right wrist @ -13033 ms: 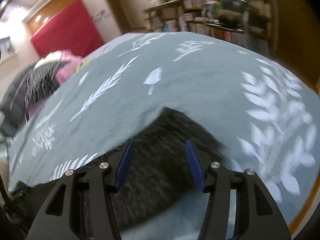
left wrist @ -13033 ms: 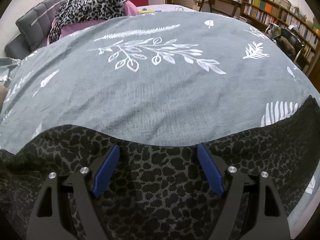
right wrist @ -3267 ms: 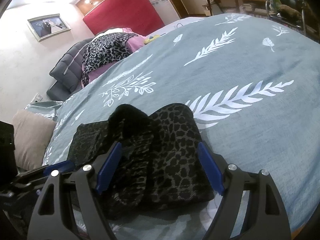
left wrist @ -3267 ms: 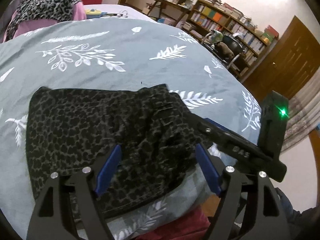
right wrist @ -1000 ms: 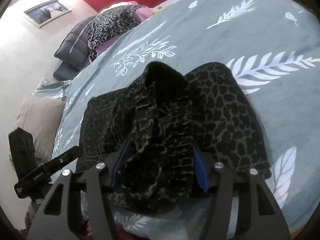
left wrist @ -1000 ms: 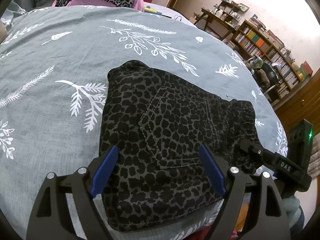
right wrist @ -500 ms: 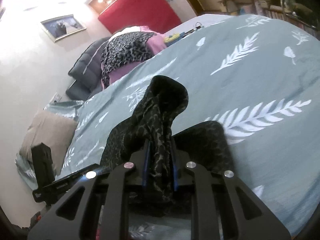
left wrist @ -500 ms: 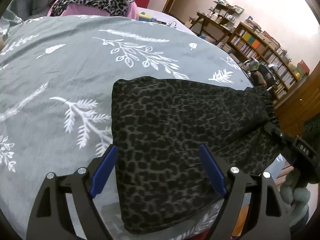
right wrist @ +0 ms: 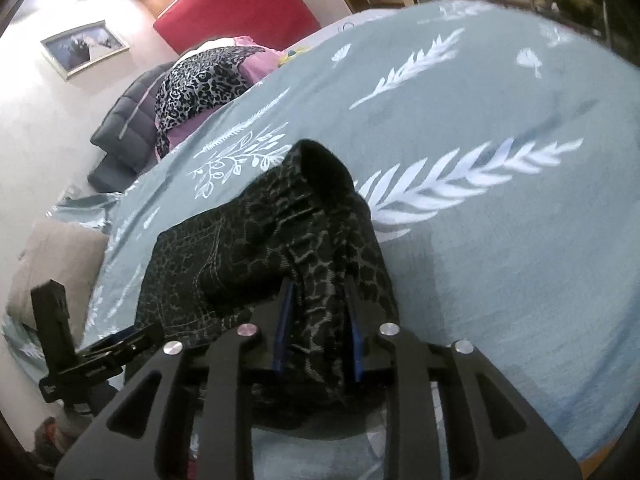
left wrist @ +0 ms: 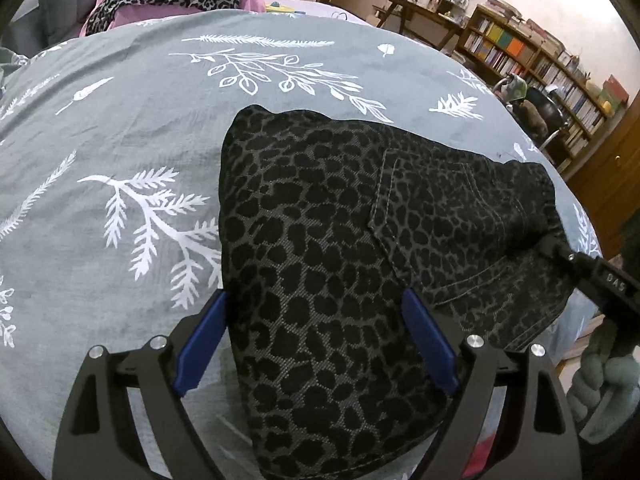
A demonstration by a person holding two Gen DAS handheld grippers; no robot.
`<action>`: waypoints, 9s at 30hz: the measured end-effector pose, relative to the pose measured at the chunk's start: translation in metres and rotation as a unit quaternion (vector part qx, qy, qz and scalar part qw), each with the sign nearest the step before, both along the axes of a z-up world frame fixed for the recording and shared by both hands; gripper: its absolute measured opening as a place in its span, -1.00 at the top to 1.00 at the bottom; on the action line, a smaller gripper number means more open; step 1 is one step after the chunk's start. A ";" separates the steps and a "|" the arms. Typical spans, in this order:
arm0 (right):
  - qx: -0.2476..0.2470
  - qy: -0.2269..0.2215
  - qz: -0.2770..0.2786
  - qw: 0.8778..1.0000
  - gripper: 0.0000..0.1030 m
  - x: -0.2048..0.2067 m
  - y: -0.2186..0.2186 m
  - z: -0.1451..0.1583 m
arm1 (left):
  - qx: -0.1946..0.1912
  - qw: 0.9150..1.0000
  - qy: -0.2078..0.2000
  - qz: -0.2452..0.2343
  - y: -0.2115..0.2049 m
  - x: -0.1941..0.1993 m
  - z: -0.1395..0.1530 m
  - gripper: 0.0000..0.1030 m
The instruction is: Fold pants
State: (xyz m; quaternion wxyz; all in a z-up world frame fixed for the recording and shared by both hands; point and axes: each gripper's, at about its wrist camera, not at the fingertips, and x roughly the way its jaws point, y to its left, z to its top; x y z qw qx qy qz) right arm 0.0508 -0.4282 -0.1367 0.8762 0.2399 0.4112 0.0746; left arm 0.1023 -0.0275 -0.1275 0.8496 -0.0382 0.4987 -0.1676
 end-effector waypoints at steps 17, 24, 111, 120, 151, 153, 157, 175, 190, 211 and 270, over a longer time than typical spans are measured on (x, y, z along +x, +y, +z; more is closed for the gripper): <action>-0.080 -0.080 0.049 0.992 0.06 0.040 0.037 0.022 | 0.059 0.998 -0.015 -0.020 -0.021 -0.020 0.004 -0.77; -0.048 -0.029 0.028 0.998 0.05 0.050 0.013 -0.025 | 0.047 0.999 -0.001 -0.016 -0.018 -0.012 -0.005 -0.85; -0.221 -0.076 0.097 0.967 -0.66 0.042 0.095 -0.017 | 0.053 0.997 0.017 0.052 0.014 0.037 -0.016 -0.91; -0.202 -0.074 0.044 0.976 -0.81 0.029 0.056 0.005 | 0.048 0.998 0.005 0.043 0.009 0.034 0.000 -0.91; 0.038 0.044 0.125 0.990 -0.92 0.052 0.014 -0.041 | -0.101 0.990 0.101 -0.018 0.020 0.056 -0.024 -0.85; 0.038 0.048 0.127 0.990 -0.79 0.054 0.011 -0.042 | -0.125 0.984 0.117 -0.041 0.011 0.056 -0.025 -0.83; 0.040 0.058 0.110 0.991 -0.71 0.059 0.007 -0.045 | -0.109 0.987 0.113 -0.044 0.004 0.056 -0.025 -0.83; 0.109 0.021 0.122 0.986 -0.08 0.050 0.000 -0.029 | -0.147 0.984 0.095 -0.026 0.023 0.056 -0.007 -0.09; 0.090 -0.056 0.146 0.984 0.15 0.075 0.009 0.033 | -0.155 0.987 0.019 -0.046 0.011 0.091 0.051 0.23; 0.033 -0.061 0.115 0.991 0.17 0.262 0.014 0.008 | -0.103 0.993 -0.053 -0.009 0.010 0.249 0.060 0.24; -0.241 -0.025 -0.017 0.970 -0.70 0.208 0.007 -0.007 | 0.114 0.991 -0.065 -0.037 -0.058 0.223 -0.008 -0.62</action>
